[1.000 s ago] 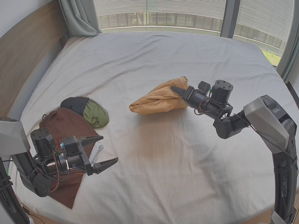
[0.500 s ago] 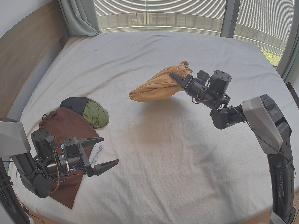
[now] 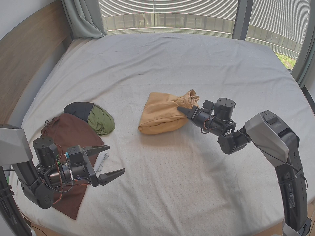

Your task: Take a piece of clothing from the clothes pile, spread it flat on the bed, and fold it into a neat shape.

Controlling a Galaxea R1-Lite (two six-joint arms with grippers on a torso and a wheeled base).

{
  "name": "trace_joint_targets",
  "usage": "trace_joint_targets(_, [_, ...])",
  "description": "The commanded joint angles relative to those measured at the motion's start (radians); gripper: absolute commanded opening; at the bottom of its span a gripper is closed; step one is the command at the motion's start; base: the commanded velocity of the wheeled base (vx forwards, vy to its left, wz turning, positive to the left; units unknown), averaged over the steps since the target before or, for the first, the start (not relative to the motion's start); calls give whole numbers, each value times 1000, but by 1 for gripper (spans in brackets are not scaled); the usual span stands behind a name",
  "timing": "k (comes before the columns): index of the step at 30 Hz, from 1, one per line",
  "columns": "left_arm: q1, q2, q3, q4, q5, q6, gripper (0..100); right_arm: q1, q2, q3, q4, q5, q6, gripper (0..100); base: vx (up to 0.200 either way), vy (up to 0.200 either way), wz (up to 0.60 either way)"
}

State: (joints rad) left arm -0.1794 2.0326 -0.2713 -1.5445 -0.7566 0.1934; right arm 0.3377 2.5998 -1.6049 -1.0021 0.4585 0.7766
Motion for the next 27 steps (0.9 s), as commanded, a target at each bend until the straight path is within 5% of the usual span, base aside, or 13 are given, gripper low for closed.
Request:
trace_joint_targets(1, [0, 8, 0, 0, 0, 0, 100, -3, -12, 106, -32, 0, -13, 0, 0, 0, 0])
trace_joint_targets(23, [-11, 6, -3, -2, 0, 0, 100, -19, 56, 206, -139, -26, -36, 0, 0, 0, 0])
trace_joint_targets(24, [-11, 5, -5, -2, 0, 0, 100, -20, 57, 206, -144, -26, -36, 100, 0, 0, 0])
trace_joint_targets(27, [-15, 5, -5, -2, 0, 0, 100, -25, 56, 211, -147, -31, -36, 100, 0, 0, 0])
